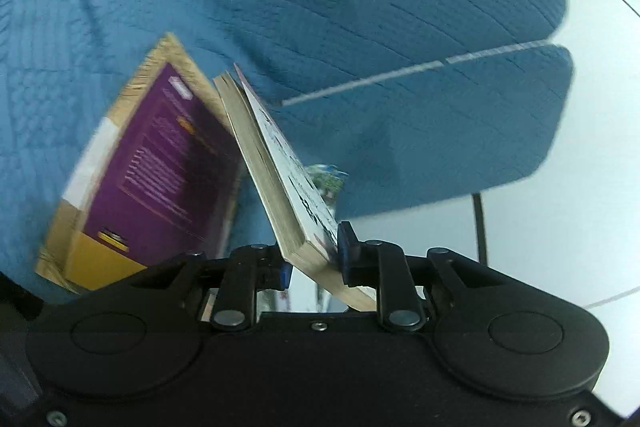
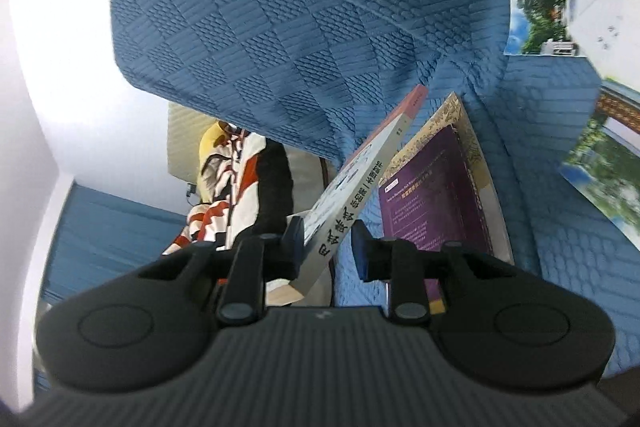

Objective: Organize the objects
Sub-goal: 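Lower the orange book flat onto the purple paperback and open both grippers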

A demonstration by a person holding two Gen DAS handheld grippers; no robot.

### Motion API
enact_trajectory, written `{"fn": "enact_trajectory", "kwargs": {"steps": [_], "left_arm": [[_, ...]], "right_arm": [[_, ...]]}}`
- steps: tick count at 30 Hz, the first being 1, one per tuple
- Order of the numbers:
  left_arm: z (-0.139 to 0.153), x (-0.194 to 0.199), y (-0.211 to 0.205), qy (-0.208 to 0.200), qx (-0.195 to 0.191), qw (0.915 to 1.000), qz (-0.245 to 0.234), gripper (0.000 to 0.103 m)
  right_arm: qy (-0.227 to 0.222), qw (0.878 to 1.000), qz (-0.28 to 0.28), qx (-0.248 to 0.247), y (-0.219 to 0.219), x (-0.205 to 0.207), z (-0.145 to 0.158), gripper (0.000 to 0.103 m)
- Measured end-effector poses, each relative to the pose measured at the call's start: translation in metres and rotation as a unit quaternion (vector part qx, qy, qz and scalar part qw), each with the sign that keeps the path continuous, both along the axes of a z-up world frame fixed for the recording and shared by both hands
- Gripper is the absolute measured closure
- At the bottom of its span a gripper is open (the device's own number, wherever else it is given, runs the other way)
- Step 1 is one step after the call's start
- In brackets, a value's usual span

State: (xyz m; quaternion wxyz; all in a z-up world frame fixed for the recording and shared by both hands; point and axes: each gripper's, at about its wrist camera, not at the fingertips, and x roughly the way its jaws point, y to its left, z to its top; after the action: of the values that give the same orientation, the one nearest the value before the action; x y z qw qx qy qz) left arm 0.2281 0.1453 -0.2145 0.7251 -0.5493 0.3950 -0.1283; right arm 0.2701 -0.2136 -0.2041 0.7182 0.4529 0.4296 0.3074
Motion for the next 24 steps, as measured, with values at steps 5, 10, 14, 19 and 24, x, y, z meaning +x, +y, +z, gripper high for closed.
{"fn": "enact_trajectory", "kwargs": {"steps": [5, 10, 14, 19, 24], "left_arm": [[-0.032, -0.001, 0.014, 0.033, -0.001, 0.9994, -0.001, 0.082], [-0.052, -0.006, 0.014, 0.058, 0.039, 0.9972, -0.029, 0.082], [-0.071, -0.007, 0.011, 0.089, 0.059, 0.9934, -0.043, 0.082], [-0.077, -0.004, -0.001, 0.092, 0.082, 0.9901, -0.068, 0.079], [-0.069, -0.007, -0.012, 0.088, 0.104, 0.9868, -0.088, 0.078]], "right_arm": [[0.033, 0.999, 0.005, -0.019, 0.019, 0.007, -0.029, 0.075], [0.051, 0.997, 0.012, -0.064, 0.028, -0.005, -0.05, 0.076], [0.066, 0.993, 0.014, -0.099, 0.029, -0.014, -0.066, 0.076], [0.075, 0.988, 0.01, -0.131, 0.031, -0.019, -0.08, 0.077], [0.067, 0.986, 0.003, -0.15, 0.033, -0.019, -0.079, 0.077]]}}
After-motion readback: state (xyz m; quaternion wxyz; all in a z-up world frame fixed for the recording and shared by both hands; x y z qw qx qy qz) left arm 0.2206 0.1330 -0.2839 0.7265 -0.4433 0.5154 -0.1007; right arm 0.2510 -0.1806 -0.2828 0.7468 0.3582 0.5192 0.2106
